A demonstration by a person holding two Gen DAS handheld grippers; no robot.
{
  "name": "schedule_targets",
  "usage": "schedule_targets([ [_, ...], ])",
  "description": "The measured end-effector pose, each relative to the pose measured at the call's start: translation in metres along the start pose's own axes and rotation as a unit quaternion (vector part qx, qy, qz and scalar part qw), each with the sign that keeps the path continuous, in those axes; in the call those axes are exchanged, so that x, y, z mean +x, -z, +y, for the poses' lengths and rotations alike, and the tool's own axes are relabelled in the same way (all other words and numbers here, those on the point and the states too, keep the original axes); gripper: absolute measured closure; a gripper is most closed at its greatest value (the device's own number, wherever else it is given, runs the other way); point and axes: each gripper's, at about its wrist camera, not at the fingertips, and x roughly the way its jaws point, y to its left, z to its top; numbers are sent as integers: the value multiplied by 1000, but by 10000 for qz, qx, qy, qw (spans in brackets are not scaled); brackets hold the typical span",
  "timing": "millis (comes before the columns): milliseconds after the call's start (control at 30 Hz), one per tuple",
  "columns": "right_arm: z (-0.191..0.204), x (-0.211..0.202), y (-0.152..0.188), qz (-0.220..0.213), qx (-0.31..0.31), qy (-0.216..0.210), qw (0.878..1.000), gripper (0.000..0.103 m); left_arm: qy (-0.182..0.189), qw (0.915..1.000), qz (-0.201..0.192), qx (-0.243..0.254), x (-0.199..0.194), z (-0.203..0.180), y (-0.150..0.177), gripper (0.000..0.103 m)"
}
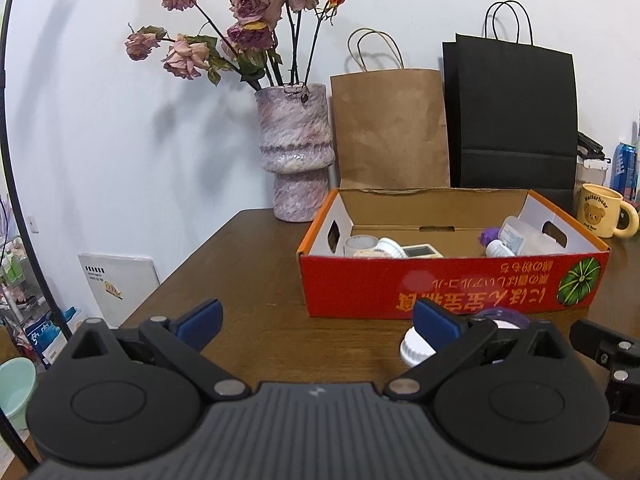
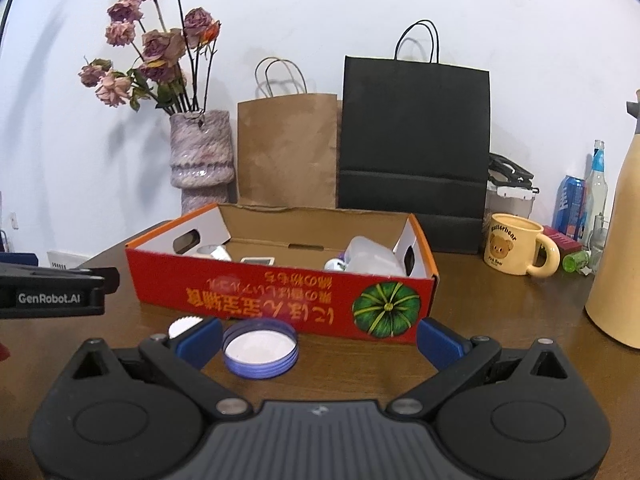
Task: Organize rigid objects
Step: 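Grasp the blue-rimmed white lid with the right tool while the left tool grasps the white ridged cap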
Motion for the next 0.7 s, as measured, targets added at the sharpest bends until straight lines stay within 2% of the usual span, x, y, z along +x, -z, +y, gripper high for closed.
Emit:
schedule_targets([
  [233, 6, 6, 5, 220, -77, -103, 9997, 0, 20, 9999, 137, -67, 1, 10, 3, 0],
  [700, 21, 53, 4, 834, -314, -351, 9954, 4, -4, 9989, 427, -191, 23, 16, 1, 0],
])
